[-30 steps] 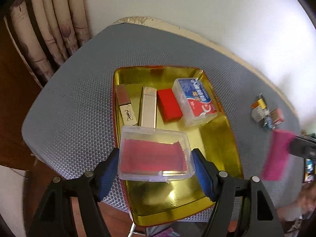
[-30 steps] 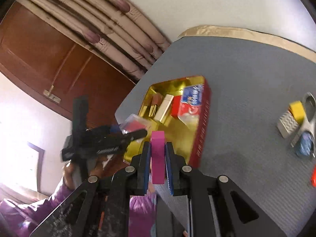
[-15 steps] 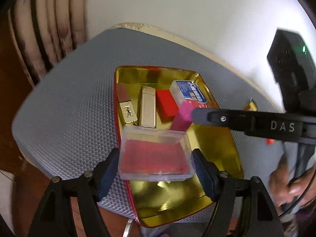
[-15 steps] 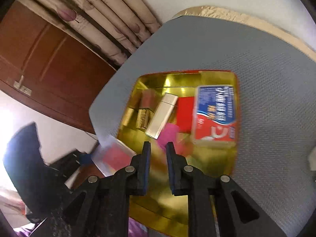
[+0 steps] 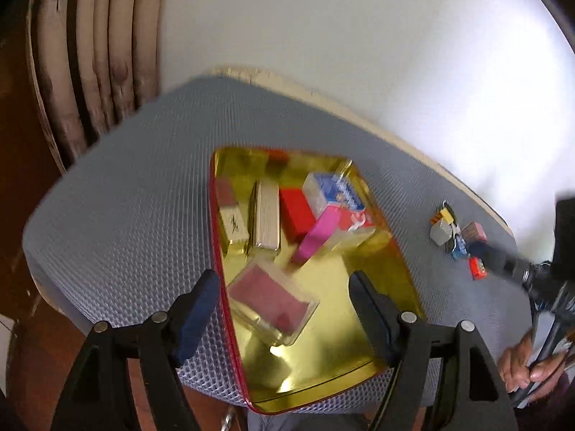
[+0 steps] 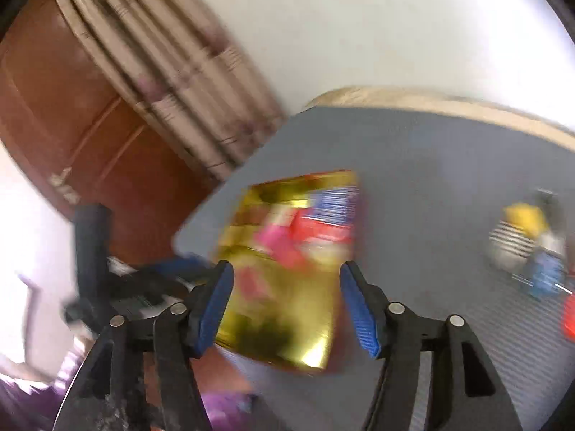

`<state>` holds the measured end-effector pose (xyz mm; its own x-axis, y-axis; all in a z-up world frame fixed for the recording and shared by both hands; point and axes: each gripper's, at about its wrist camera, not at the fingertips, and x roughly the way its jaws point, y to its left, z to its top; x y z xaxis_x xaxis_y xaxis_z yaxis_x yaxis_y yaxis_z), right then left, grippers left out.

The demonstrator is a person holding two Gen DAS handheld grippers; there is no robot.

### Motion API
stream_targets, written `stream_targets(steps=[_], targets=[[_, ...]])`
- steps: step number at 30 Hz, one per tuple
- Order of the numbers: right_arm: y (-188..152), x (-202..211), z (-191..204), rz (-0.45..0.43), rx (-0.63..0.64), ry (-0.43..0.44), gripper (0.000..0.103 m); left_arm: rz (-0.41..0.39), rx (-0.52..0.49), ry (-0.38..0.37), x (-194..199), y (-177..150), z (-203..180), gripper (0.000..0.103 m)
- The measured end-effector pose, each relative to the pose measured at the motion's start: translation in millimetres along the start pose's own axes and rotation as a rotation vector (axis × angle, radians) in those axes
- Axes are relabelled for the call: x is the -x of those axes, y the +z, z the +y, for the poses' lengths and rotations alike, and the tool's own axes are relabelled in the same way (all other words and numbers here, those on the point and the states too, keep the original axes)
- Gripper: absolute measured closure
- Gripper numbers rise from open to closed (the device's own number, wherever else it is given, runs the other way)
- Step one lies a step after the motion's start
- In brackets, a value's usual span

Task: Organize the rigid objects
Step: 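Grasp the orange tape measure with the left tool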

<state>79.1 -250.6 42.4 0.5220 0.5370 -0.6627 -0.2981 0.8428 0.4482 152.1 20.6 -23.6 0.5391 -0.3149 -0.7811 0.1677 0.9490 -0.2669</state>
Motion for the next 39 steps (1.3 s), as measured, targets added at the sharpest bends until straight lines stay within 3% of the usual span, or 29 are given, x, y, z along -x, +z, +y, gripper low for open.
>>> stream_targets(steps=[5,9,12,15,17,21,26,31,39], targets=[[-56,81,-103,-0.071,-0.163,-0.305,0.035,-0.028,-0.077,-0.033,13,-6,-34,0.027],[-107,140,-184,-0.096,-0.334,-0.522,0.034,-0.032,-0.229,-0.064,19,-28,-92,0.027],[-131,160,-209,-0.098,-0.346,-0.659,0.034,0.011,-0.286,-0.129,12,-41,-129,0.027],[-151,170,-227,-0.105,-0.374,-0.71,0.031,0.11,-0.296,-0.2,-6,-51,-162,0.027],[-158,175,-232,-0.122,-0.398,-0.695,0.03,0.187,-0.322,-0.227,-21,-56,-184,0.027],[-154,172,-230,-0.109,-0.371,-0.668,0.018,0.246,-0.379,-0.229,-42,-58,-233,0.027],[-157,176,-238,-0.123,-0.378,-0.624,0.012,0.381,-0.338,-0.272,-88,-43,-291,0.027],[-163,189,-248,-0.186,-0.446,-0.52,0.011,0.4,-0.338,-0.189,-137,-24,-343,0.027],[-173,212,-251,-0.217,-0.459,-0.457,0.006,0.493,-0.262,-0.119,-201,-11,-377,0.027]])
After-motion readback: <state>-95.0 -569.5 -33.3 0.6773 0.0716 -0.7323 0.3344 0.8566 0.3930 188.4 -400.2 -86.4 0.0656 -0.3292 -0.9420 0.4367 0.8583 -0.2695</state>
